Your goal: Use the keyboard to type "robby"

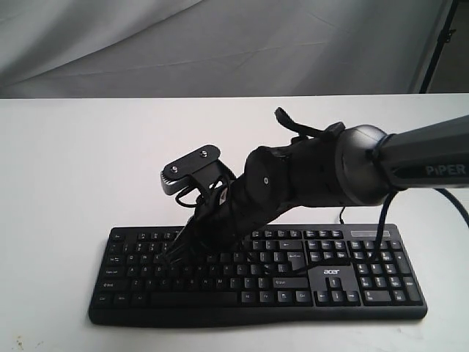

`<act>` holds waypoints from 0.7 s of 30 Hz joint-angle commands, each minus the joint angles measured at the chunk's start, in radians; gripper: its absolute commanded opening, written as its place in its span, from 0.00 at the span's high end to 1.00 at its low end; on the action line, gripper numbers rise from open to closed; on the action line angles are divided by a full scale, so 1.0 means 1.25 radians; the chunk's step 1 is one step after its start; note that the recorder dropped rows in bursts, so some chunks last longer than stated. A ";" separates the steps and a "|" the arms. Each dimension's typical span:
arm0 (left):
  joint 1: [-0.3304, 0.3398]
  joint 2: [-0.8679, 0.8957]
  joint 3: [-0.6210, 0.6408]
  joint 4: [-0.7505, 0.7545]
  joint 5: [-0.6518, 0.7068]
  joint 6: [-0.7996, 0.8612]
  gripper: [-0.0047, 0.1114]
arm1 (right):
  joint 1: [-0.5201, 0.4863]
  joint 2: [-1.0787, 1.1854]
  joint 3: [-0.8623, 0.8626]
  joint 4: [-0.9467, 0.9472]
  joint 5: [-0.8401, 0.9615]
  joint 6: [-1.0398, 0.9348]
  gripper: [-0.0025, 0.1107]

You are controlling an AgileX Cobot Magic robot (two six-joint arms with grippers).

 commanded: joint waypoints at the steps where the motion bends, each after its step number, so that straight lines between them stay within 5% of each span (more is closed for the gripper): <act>1: -0.003 -0.003 0.004 -0.007 -0.002 -0.004 0.96 | -0.004 0.002 -0.002 -0.004 0.012 0.000 0.98; 21: -0.003 -0.003 0.004 -0.007 -0.002 -0.004 0.96 | -0.004 0.002 0.008 -0.004 0.012 0.000 0.98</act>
